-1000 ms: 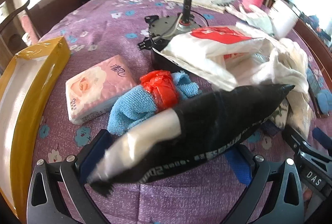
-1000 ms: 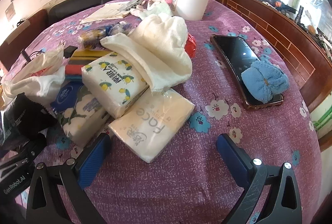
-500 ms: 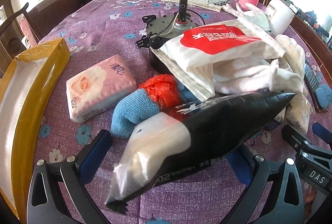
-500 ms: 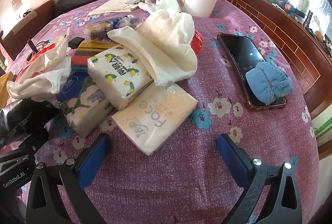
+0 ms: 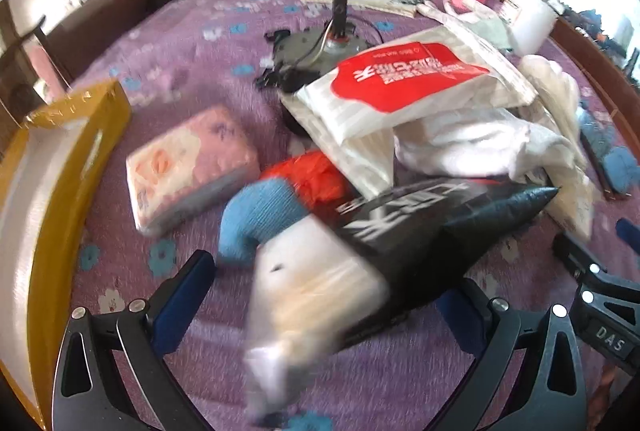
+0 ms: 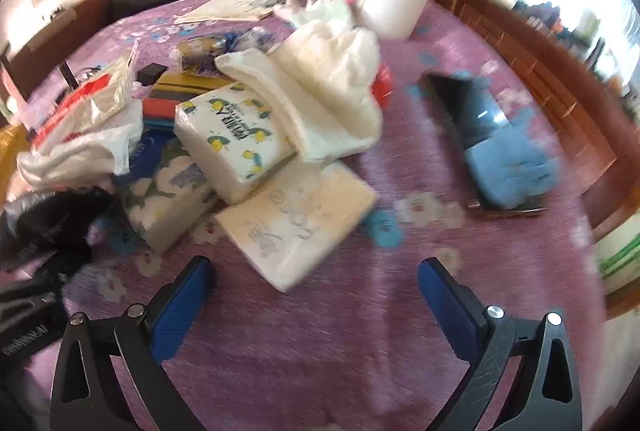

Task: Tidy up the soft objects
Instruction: 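Move the left tool down over the pink tissue pack, then grasp the pink tissue pack with the left tool and lift it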

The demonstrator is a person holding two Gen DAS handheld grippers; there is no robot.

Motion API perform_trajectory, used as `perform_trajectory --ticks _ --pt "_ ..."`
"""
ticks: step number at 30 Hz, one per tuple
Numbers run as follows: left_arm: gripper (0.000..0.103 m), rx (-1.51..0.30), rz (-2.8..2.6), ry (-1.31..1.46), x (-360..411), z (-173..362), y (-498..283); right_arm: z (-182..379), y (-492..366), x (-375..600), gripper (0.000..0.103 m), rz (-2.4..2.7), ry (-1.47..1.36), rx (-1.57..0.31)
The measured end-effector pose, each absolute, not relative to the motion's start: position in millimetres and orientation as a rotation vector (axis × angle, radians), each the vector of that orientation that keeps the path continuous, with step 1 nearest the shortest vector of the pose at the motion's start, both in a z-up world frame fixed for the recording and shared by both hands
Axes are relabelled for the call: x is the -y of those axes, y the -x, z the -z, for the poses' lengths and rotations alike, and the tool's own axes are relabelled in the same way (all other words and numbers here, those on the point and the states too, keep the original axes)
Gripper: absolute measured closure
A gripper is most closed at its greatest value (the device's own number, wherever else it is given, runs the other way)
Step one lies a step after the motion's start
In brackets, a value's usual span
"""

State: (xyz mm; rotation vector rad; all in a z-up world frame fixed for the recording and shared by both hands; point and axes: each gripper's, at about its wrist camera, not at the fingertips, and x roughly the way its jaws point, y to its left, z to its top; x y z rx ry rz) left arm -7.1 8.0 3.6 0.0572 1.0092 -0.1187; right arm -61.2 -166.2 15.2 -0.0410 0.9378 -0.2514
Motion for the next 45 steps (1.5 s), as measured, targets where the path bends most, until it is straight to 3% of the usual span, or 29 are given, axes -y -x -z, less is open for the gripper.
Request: perform_trajectory --ticks 7,12,15,26,27,30,31,41,45 --pt "0.002 -0.779 0.177 0.032 -67.5 -64.1 57.2 -80.9 115.1 149.6 0.001 0.154 0.046 -0.720" --pt "0.000 -0.700 0.235 0.073 -120.0 -103.5 65.6 -138.5 152.1 143.9 0.001 0.096 -0.034 -0.338" --pt "0.000 -0.739 0.241 0.059 -135.6 -107.0 54.6 -122.8 100.3 146.8 0.001 0.104 -0.051 -0.555" --pt "0.000 -0.883 0.189 -0.144 -106.2 -64.2 3.0 -65.2 66.1 197.8 0.001 0.240 -0.182 -0.548" --pt "0.004 -0.893 0.203 -0.177 -99.1 -61.3 -5.2 -67.2 71.4 205.5 0.001 0.225 -0.215 -0.537" --pt "0.038 -0.965 0.279 -0.238 -84.8 -49.0 -31.6 -63.8 72.7 210.2 0.001 0.200 -0.249 -0.556" --pt "0.042 -0.996 0.297 -0.252 -81.3 -43.4 -41.8 -63.1 72.1 209.1 0.001 0.192 -0.253 -0.565" --pt "0.038 -1.081 0.412 -0.255 -72.5 -23.9 -68.0 -54.9 65.0 211.2 0.001 0.169 -0.271 -0.608" --pt "0.043 -1.102 0.481 -0.262 -69.4 -26.3 -52.4 -53.1 63.8 211.7 0.001 0.167 -0.277 -0.618"
